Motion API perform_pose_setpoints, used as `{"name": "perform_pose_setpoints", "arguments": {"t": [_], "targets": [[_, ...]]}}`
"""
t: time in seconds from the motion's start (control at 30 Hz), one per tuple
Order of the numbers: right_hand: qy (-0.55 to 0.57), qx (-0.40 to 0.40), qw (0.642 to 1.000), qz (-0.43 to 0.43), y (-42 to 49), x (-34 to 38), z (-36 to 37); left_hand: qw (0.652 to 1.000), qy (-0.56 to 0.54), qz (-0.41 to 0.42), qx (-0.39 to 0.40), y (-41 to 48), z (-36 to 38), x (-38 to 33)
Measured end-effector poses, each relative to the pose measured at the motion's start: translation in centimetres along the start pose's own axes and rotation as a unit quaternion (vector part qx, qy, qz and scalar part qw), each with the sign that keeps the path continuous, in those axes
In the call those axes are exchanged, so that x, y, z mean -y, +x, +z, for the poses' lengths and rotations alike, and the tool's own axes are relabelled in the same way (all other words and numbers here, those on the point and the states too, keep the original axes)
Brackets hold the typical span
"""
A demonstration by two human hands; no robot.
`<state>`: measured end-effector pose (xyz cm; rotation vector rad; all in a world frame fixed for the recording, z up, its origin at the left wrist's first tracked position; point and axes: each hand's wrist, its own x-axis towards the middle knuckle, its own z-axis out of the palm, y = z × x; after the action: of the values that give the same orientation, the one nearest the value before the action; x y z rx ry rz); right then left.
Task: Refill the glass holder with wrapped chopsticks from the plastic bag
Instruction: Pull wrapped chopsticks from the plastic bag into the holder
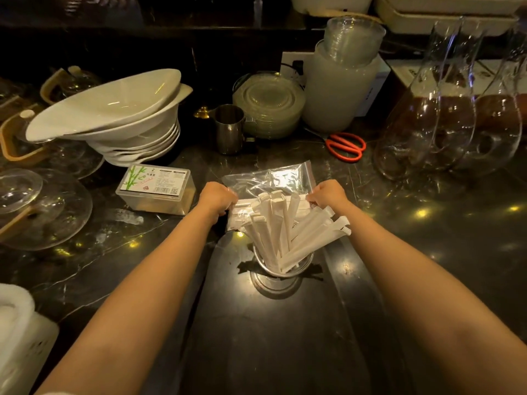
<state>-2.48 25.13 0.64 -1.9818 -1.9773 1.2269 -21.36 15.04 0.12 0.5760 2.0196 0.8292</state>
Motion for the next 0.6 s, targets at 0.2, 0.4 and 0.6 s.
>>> {"name": "perform_pose_setpoints", "arguments": {"t": [0.2, 0.4, 0.6], "targets": [[0.13, -0.056, 0.988, -0.068, -1.0, 2.2, -2.4, 0.993, -0.049, 0.101, -0.029, -0.9, -2.0, -3.3], [0.172, -0.1, 0.967, -0.156, -4.7, 5.9, -6.0, 0.973, -0.084, 0.207, -0.058, -4.1, -5.0, -6.4], [0.262, -0.079, 0.939, -0.207, -10.1, 7.8, -7.5, 0.946, -0.121, 0.277, -0.117, -9.0, -7.9, -7.6]]}}
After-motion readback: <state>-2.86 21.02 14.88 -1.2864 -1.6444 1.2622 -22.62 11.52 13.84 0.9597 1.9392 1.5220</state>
